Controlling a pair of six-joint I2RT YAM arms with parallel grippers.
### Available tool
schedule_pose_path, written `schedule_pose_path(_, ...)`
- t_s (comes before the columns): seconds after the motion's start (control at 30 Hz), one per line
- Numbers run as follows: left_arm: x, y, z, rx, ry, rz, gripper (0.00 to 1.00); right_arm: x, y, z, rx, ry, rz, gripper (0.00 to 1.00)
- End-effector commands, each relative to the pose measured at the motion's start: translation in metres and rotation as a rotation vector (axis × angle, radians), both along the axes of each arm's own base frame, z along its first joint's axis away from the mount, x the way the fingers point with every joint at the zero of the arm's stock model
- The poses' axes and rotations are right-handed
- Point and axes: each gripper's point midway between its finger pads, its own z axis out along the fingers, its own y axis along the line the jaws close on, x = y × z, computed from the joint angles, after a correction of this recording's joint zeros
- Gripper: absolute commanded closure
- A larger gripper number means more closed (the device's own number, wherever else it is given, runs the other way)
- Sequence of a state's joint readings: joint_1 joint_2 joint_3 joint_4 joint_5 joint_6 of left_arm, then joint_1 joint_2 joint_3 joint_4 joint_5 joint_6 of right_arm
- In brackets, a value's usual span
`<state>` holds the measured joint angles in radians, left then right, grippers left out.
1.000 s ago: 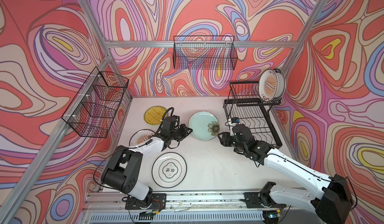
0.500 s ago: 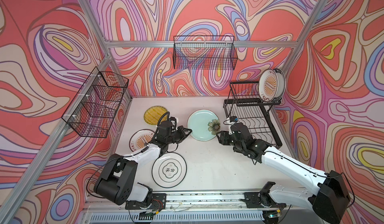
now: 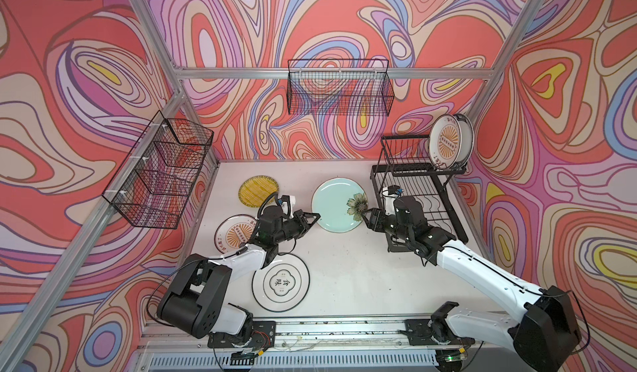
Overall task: Load plates into a dish rack
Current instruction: Pick up the plate from the top-center of the table.
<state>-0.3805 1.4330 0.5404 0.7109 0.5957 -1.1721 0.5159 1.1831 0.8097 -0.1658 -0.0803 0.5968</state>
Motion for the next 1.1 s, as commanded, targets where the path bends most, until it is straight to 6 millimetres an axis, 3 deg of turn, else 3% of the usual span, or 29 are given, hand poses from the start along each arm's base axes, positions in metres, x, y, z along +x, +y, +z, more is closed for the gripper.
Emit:
schedule_pose_path(0.0,0.001,-0.010,0.047,-0.096,-0.163,-0.042,1.00,0.002,0.009,0.003,0.058,-0.002,0.043,0.41)
schedule_pose_path(0.63,-0.003,-0.014,0.059,-0.090,-0.187,-0.067,1.00,0.014,0.033,0.017,0.212,-0.009,0.145,0.64)
schedule_pose_path(1.07,-0.009,-0.017,0.062,-0.080,-0.197,-0.078,1.00,0.014,0.041,0.018,0.282,0.000,0.182,0.68)
